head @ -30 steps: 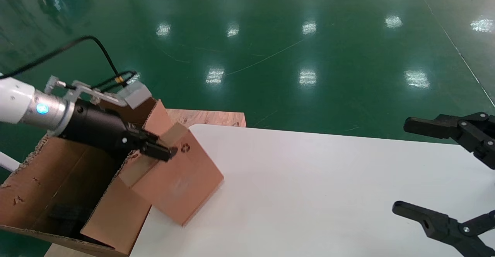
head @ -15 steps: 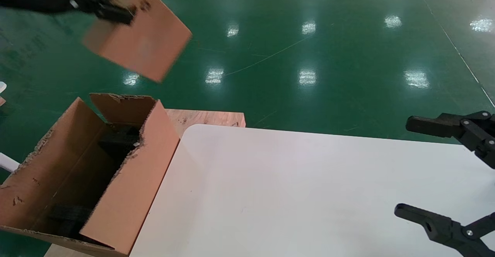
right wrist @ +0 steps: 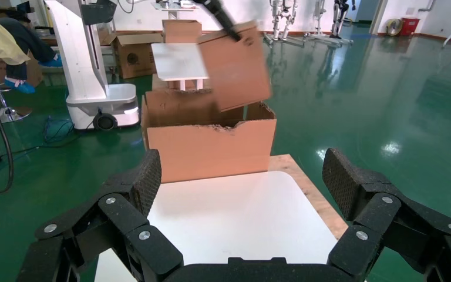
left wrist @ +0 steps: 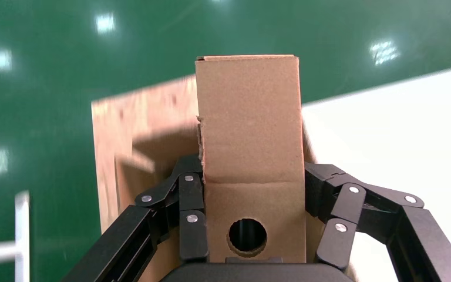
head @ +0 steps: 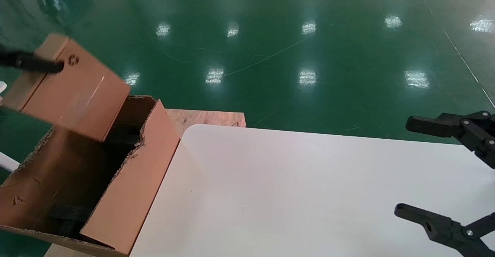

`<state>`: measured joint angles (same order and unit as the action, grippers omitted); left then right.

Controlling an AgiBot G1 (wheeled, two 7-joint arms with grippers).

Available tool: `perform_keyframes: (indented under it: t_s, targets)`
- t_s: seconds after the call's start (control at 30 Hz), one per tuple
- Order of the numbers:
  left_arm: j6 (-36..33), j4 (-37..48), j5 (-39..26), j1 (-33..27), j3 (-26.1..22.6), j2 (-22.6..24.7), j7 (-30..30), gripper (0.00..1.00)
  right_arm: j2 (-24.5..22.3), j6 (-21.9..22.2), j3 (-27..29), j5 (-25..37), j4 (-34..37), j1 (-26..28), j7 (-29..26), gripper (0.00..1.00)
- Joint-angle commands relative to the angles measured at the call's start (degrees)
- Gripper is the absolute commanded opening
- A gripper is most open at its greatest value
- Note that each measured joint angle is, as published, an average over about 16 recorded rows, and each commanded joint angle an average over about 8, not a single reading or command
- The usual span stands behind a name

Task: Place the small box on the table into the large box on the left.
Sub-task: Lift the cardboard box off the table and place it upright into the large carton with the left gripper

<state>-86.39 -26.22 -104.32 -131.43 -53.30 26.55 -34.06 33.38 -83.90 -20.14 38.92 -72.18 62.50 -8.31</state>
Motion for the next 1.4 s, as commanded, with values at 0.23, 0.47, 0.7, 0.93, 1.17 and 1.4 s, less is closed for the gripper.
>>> perform_keyframes:
  t_s: [0.23, 0.47, 0.7, 0.93, 1.17, 1.4]
  targets:
    - [-0.4, -7.88, 2.67, 6.13, -0.11, -10.36, -2.91, 0.0, 0.0, 0.0, 0.0, 0.0, 0.0, 0.0, 0.0, 1.0]
    - [5.3, -16.54, 8.77, 13.33, -0.62, -19.33, -4.24, 0.0, 0.0, 0.0, -0.01, -0.01, 0.0, 0.0, 0.0, 1.0]
    - [12.67, -21.8, 15.99, 18.72, -3.26, -25.61, -3.42, 0.0, 0.0, 0.0, -0.01, -0.01, 0.0, 0.0, 0.01, 1.0]
    - [18.27, -23.07, 21.42, 21.28, -5.95, -28.06, -3.57, 0.0, -0.01, 0.01, -0.02, -0.01, 0.0, 0.0, 0.01, 1.0]
    - [22.13, -23.08, 26.8, 22.99, -8.67, -29.2, -4.0, 0.0, -0.01, 0.01, -0.02, -0.01, 0.0, 0.0, 0.01, 1.0]
    - [25.05, -24.22, 32.46, 25.54, -12.54, -29.39, -5.22, 0.0, -0.01, 0.01, -0.02, -0.02, 0.0, 0.01, 0.01, 1.0]
